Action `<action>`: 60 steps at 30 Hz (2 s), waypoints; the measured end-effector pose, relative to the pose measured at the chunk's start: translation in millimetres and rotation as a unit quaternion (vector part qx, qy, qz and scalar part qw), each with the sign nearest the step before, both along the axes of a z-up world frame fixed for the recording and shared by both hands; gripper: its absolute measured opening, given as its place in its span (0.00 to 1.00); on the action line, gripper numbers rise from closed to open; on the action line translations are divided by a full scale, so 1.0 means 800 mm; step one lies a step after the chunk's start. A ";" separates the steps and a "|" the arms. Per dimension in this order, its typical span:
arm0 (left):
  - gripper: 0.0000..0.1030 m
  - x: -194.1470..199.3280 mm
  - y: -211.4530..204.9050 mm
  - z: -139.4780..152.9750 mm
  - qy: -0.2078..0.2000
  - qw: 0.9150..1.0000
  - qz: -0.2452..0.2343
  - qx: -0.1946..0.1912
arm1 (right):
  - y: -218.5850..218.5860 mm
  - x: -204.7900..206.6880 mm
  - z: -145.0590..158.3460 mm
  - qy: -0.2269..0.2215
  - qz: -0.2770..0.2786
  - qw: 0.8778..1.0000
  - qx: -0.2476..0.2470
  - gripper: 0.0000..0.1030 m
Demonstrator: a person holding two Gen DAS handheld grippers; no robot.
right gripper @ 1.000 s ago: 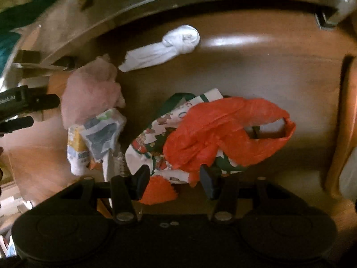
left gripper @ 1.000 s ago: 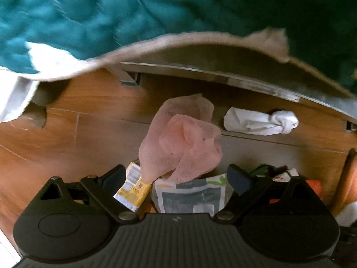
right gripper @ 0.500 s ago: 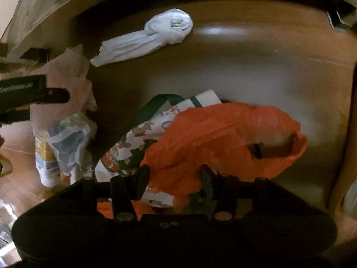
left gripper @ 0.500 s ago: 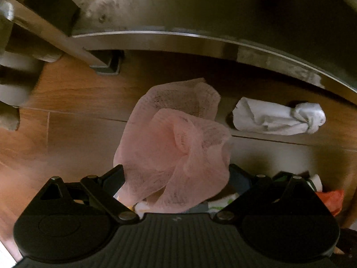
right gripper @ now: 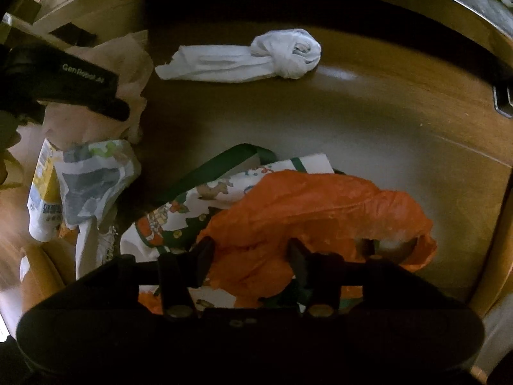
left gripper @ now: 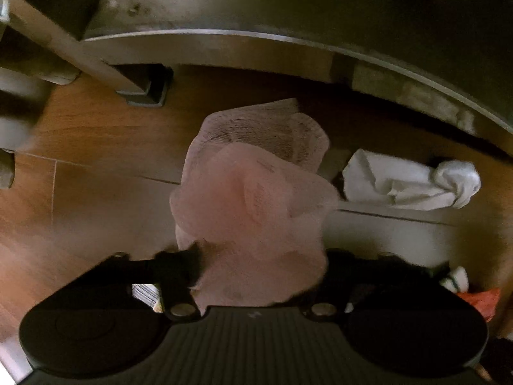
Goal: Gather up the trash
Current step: 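Grasp the pink mesh sponge with the left tool while right grasps the orange plastic bag, then lift the pink sponge and orange bag up toward the teal bin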
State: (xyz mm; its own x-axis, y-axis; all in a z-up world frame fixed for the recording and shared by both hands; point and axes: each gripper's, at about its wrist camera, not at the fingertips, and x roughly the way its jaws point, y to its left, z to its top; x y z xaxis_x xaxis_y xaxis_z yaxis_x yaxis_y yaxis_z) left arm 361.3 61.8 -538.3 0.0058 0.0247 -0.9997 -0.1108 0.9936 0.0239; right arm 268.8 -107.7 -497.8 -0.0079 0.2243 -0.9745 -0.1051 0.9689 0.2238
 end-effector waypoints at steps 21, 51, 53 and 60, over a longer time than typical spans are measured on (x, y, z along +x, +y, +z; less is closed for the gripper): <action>0.28 -0.034 -0.003 0.149 -0.021 1.000 -0.003 0.006 | -0.037 0.006 0.109 -0.061 -0.046 0.996 0.051 0.01; 0.24 -0.217 -0.035 0.615 -0.315 0.946 -0.012 -0.082 | -0.122 -0.156 0.560 -0.418 -0.001 0.901 0.121 0.01; 0.24 -0.215 -0.037 0.648 -0.343 0.936 -0.020 -0.081 | -0.126 -0.154 0.593 -0.446 0.005 0.887 0.118 0.01; 0.24 -0.191 -0.034 0.763 -0.426 0.901 -0.028 -0.075 | -0.115 -0.122 0.704 -0.542 0.028 0.834 0.100 0.01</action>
